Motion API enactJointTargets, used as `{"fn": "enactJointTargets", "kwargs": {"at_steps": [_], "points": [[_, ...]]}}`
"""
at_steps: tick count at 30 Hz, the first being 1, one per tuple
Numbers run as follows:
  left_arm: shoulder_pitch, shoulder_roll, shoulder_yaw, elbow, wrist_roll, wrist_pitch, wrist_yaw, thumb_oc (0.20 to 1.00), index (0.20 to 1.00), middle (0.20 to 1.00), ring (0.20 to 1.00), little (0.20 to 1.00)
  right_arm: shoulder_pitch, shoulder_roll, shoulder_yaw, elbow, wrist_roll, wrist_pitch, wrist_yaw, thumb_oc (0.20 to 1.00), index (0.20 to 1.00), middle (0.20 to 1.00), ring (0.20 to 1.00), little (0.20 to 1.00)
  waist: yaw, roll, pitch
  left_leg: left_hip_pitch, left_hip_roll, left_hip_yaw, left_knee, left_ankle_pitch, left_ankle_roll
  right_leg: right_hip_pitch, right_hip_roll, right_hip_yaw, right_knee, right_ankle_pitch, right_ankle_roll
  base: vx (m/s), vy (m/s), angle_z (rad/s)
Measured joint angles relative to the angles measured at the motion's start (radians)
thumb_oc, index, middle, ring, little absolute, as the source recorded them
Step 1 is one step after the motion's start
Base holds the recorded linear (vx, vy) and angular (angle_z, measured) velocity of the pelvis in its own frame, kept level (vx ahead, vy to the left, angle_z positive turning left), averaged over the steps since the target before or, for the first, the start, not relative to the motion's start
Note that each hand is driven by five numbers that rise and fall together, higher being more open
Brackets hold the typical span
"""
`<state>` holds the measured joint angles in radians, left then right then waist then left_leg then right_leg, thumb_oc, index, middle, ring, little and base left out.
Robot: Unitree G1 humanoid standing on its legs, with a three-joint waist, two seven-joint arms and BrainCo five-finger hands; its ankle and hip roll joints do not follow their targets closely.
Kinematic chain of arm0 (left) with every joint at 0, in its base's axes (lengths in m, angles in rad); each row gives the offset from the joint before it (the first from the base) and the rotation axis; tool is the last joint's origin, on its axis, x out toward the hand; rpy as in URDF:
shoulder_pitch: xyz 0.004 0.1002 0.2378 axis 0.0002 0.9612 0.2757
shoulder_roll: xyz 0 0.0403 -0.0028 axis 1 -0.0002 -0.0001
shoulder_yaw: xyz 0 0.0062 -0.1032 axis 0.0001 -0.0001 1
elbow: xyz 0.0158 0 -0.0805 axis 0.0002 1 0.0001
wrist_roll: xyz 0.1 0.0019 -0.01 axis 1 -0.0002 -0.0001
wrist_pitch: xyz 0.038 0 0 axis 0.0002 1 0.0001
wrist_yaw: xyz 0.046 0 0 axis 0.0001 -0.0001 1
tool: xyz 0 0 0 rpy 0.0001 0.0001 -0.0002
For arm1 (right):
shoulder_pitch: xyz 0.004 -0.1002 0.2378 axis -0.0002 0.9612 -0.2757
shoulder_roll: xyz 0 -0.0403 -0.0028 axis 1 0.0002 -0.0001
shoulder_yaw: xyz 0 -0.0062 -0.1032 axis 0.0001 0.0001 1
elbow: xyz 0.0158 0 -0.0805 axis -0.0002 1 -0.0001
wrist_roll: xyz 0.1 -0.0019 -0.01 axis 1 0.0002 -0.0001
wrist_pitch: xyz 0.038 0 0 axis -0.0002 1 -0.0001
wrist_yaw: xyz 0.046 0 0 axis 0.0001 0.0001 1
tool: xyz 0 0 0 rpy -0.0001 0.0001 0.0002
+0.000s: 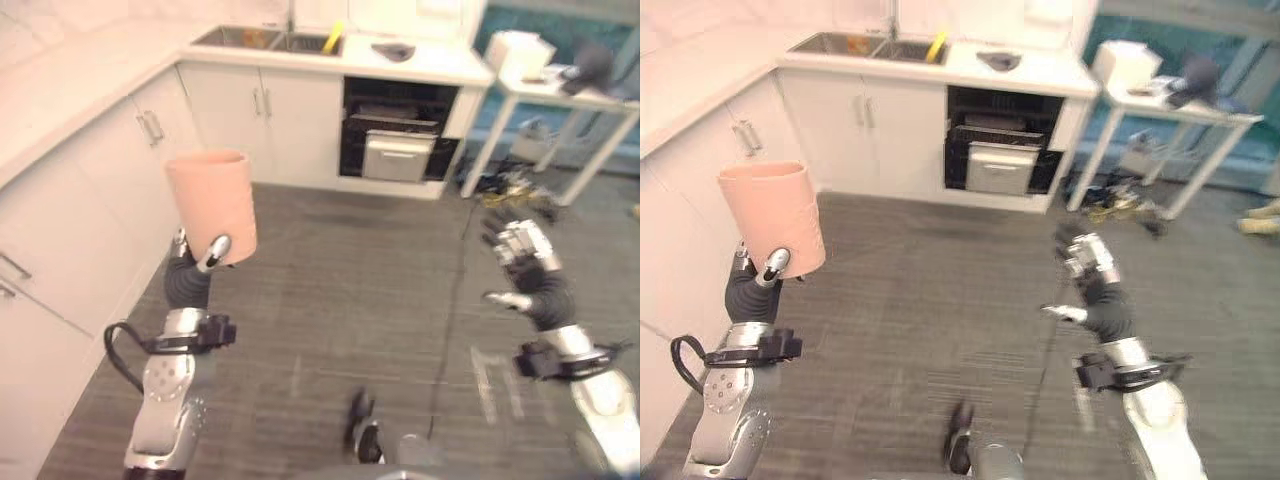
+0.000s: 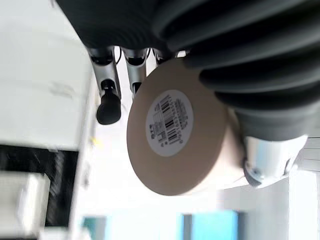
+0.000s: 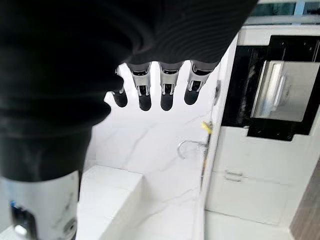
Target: Place the dishes in the dishwasher.
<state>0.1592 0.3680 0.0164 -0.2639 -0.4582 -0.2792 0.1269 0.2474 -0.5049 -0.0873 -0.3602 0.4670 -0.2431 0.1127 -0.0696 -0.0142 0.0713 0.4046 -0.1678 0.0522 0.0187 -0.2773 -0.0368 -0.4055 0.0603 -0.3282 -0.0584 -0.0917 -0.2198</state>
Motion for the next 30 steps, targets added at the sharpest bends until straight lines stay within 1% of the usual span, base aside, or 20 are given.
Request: {"fn": "enactJointTargets", "kwargs": {"at_steps": [1,2,3,4,5,6,7,8,9,10,11,13,15,16,18,19,20,23,27,30], "points": [[-0.001,-0.055,-0.025,0.032,0.0,0.001,0.014,0.2,0.2,0.2,0.2,0.2,0.001,0.006,0.011,0.02,0.005,0.003,0.003,1.0,1.0,1.0,1.0,1.0,0.005,0.054,0.007,0.008,0.014,-0.02,0.107,0.0,-0.051,0.019,0.021,0.081,0.052,0.132,-0.062,0.38,-0.238,0.26],[0.008,-0.005,-0.063,0.019,0.005,0.001,0.006,0.2,0.2,0.2,0.2,0.2,0.005,0.013,0.027,0.031,0.006,0.01,0.0,1.0,1.0,1.0,1.0,1.0,0.012,0.004,0.033,0.001,0.013,0.0,0.175,-0.066,0.003,0.05,-0.024,0.149,0.112,0.279,-0.057,0.48,-0.307,0.47],[0.012,0.033,-0.068,0.008,0.007,0.0,-0.002,0.2,0.2,0.2,0.2,0.2,0.003,0.006,0.032,0.035,0.007,0.009,0.0,1.0,1.0,1.0,1.0,1.0,-0.003,-0.028,0.038,-0.005,0.035,0.001,0.163,-0.082,0.01,0.093,-0.038,0.174,0.11,0.366,-0.049,0.51,-0.305,0.41],[0.002,0.037,-0.053,-0.008,0.003,0.0,0.012,0.2,0.2,0.2,0.2,0.2,-0.04,0.009,0.038,0.058,0.017,0.009,-0.005,1.0,1.0,1.0,1.0,1.0,0.002,-0.048,0.044,-0.07,0.089,-0.016,0.113,-0.088,0.012,0.148,-0.031,0.164,0.112,0.313,0.026,0.51,-0.303,0.34],[-0.03,0.032,-0.053,-0.014,0.0,-0.001,0.026,0.2,0.2,0.2,0.2,0.2,-0.087,0.004,0.035,0.064,0.027,0.01,-0.013,1.0,1.0,1.0,1.0,1.0,-0.003,-0.043,0.05,-0.116,0.132,-0.018,0.027,-0.027,0.014,0.142,-0.014,0.13,0.17,0.262,0.062,0.42,-0.254,-0.19],[-0.032,0.009,-0.053,-0.012,-0.002,0.003,0.03,0.2,0.2,0.2,0.2,0.2,-0.141,0.015,0.038,0.068,0.029,0.015,-0.011,1.0,1.0,1.0,1.0,1.0,0.007,0.006,0.043,-0.102,0.185,0.06,0.053,-0.02,0.039,0.143,-0.013,0.033,0.259,0.145,0.066,0.4,-0.329,-0.44],[-0.032,0.001,-0.055,-0.014,-0.002,0.005,0.03,0.2,0.2,0.2,0.2,0.2,-0.158,0.039,0.037,0.06,0.038,0.015,-0.011,1.0,1.0,1.0,1.0,1.0,0.01,0.008,0.034,-0.089,0.184,0.081,0.108,-0.017,0.029,0.154,-0.034,-0.014,0.341,0.071,0.068,0.32,-0.329,-0.87],[-0.02,0.0,-0.054,-0.013,-0.002,0.005,0.029,0.2,0.2,0.2,0.2,0.2,-0.151,0.062,0.038,0.055,0.047,0.015,-0.006,1.0,1.0,1.0,1.0,1.0,0.02,-0.003,0.027,-0.151,0.187,0.108,0.293,-0.002,-0.006,0.172,-0.02,0.025,0.357,0.027,0.065,0.46,-0.474,-1.1],[0.006,-0.016,-0.062,-0.015,-0.001,0.004,0.029,0.2,0.2,0.2,0.2,0.2,-0.112,0.059,0.027,0.046,0.047,0.014,0.003,1.0,1.0,1.0,1.0,1.0,0.032,-0.024,0.018,-0.392,0.225,0.146,0.776,0.225,-0.076,0.213,-0.016,0.118,0.317,0.007,0.043,0.4,-0.351,-1.35],[0.008,-0.007,-0.084,-0.012,0.004,0.004,0.026,0.2,0.2,0.2,0.2,0.2,-0.104,0.066,0.007,0.045,0.046,0.019,0.005,1.0,1.0,1.0,1.0,1.0,0.06,-0.033,0.033,-0.63,0.222,0.121,1.084,0.302,-0.025,0.264,-0.008,0.191,0.254,0.016,0.043,0.44,-0.242,-1.45],[0.005,-0.006,-0.084,-0.011,0.006,0.002,0.025,0.2,0.2,0.2,0.2,0.2,-0.117,0.067,-0.007,0.041,0.046,0.019,0.003,1.0,1.0,1.0,1.0,1.0,0.078,-0.067,0.067,-0.786,0.218,0.13,1.162,0.275,0.014,0.321,-0.03,0.226,0.194,0.036,0.048,0.26,0.031,-1.27],[0.041,0.002,-0.051,0.015,0.006,0.004,0.029,0.2,0.2,0.2,0.2,0.2,-0.123,0.048,0.033,0.032,0.047,0.016,0.002,1.0,1.0,1.0,1.0,1.0,0.066,-0.091,0.082,-0.887,0.258,0.121,0.782,0.265,0.031,0.534,-0.041,0.251,0.051,0.038,0.122,0.45,0.23,-1.11],[0.086,0.008,-0.012,0.015,0.006,-0.013,0.024,0.2,0.2,0.2,0.2,0.2,-0.106,0.017,0.04,0.012,0.048,0.015,0.006,1.0,1.0,1.0,1.0,1.0,0.046,-0.017,0.063,-0.819,0.273,0.108,0.183,0.261,0.03,0.633,-0.007,0.302,-0.005,-0.01,0.178,0.43,0.278,-0.93],[0.098,0.012,-0.005,0.017,0.006,-0.016,0.028,0.2,0.2,0.2,0.2,0.2,-0.107,0.019,0.041,0.01,0.047,0.016,0.007,1.0,1.0,1.0,1.0,1.0,0.047,-0.003,0.062,-0.773,0.235,0.064,-0.052,0.259,0.033,0.657,-0.017,0.336,-0.021,-0.024,0.191,0.27,0.188,-0.89],[0.088,-0.004,-0.027,0.019,0.006,-0.018,0.034,0.2,0.2,0.2,0.2,0.2,-0.094,0.008,0.067,0.006,0.045,0.019,0.003,1.0,1.0,1.0,1.0,1.0,0.057,0.017,0.058,-0.723,0.163,0.039,-0.092,0.248,0.067,0.727,-0.042,0.35,-0.018,-0.056,0.24,0.19,0.191,-0.87],[0.076,-0.004,-0.045,0.022,0.006,-0.018,0.034,0.2,0.2,0.2,0.2,0.2,-0.084,-0.024,0.084,0.0,0.043,0.02,0.002,1.0,1.0,1.0,1.0,1.0,0.062,0.044,0.049,-0.661,0.16,0.02,-0.098,0.301,0.146,0.759,-0.025,0.342,0.016,-0.087,0.282,0.17,0.209,-0.47],[0.05,-0.007,-0.059,0.029,0.007,-0.017,0.037,0.2,0.2,0.2,0.2,0.2,-0.075,-0.023,0.091,-0.004,0.043,0.02,-0.001,1.0,1.0,1.0,1.0,1.0,0.052,0.016,0.046,-0.642,0.143,0.037,-0.086,0.346,0.162,0.763,-0.05,0.314,0.076,-0.107,0.296,0.18,0.217,-0.4],[-0.044,0.041,-0.084,0.036,0.007,-0.014,0.047,0.2,0.2,0.2,0.2,0.2,-0.085,-0.004,0.03,-0.043,0.049,0.02,-0.001,1.0,1.0,1.0,1.0,1.0,0.052,-0.016,0.037,-0.535,0.091,0.025,-0.105,0.479,0.143,0.682,-0.115,0.291,0.118,-0.178,0.302,0.22,0.232,-0.43],[-0.124,-0.001,-0.095,0.037,0.008,-0.015,0.047,0.2,0.2,0.2,0.2,0.2,-0.046,0.03,0.017,-0.089,0.05,0.023,-0.003,1.0,1.0,1.0,1.0,1.0,0.023,0.004,0.025,-0.433,0.037,-0.024,-0.105,0.398,0.153,0.589,-0.125,0.258,0.09,-0.123,0.27,0.15,0.182,0.31],[-0.125,0.001,-0.095,0.037,0.009,-0.003,0.059,0.2,0.2,0.2,0.2,0.2,-0.086,0.027,0.038,-0.08,0.046,0.042,-0.014,1.0,1.0,1.0,1.0,1.0,0.053,-0.007,0.019,-0.396,0.038,-0.045,-0.104,0.361,0.15,0.503,-0.19,0.256,0.141,-0.077,0.321,0.12,0.179,0.24]]}}
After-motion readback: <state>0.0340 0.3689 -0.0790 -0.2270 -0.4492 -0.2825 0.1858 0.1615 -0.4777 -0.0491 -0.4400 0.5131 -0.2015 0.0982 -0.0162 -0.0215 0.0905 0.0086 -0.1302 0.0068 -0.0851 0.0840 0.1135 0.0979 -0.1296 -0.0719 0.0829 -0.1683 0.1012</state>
